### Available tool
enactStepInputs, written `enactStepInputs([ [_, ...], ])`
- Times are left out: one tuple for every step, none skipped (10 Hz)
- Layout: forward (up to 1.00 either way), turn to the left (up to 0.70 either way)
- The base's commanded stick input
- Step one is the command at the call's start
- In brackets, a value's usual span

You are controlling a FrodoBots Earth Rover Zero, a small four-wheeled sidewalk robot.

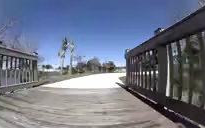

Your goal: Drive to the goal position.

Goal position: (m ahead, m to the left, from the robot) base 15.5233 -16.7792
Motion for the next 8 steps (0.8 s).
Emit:
enactStepInputs([
  [1.0, 0.0],
  [1.0, 0.0],
  [1.0, 0.0],
  [1.0, 0.0],
  [1.0, 0.0],
  [1.0, 0.0],
  [1.0, 0.0],
  [1.0, 0.0],
])
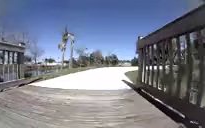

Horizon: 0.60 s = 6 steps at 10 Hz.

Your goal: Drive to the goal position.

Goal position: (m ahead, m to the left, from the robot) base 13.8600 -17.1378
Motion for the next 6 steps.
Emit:
enactStepInputs([
  [1.0, 0.0],
  [1.0, 0.0],
  [1.0, 0.0],
  [1.0, 0.0],
  [1.0, 0.0],
  [1.0, 0.0],
])
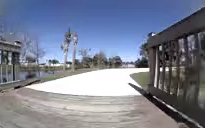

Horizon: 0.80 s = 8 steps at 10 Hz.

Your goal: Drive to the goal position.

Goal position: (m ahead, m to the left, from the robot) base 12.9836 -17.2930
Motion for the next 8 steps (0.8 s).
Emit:
enactStepInputs([
  [1.0, 0.0],
  [1.0, 0.0],
  [1.0, 0.0],
  [1.0, 0.0],
  [1.0, 0.0],
  [1.0, 0.0],
  [1.0, 0.0],
  [1.0, 0.0],
])
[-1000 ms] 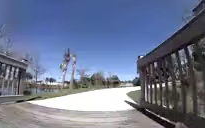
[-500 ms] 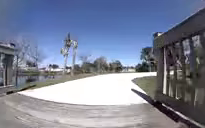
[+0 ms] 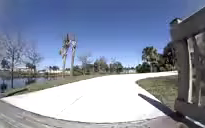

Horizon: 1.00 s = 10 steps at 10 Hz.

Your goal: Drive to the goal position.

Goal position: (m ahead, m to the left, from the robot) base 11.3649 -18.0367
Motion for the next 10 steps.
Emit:
enactStepInputs([
  [1.0, 0.0],
  [1.0, 0.0],
  [1.0, 0.0],
  [1.0, 0.0],
  [1.0, 0.0],
  [1.0, 0.0],
  [1.0, 0.0],
  [1.0, 0.0],
  [1.0, 0.0],
  [1.0, 0.0],
])
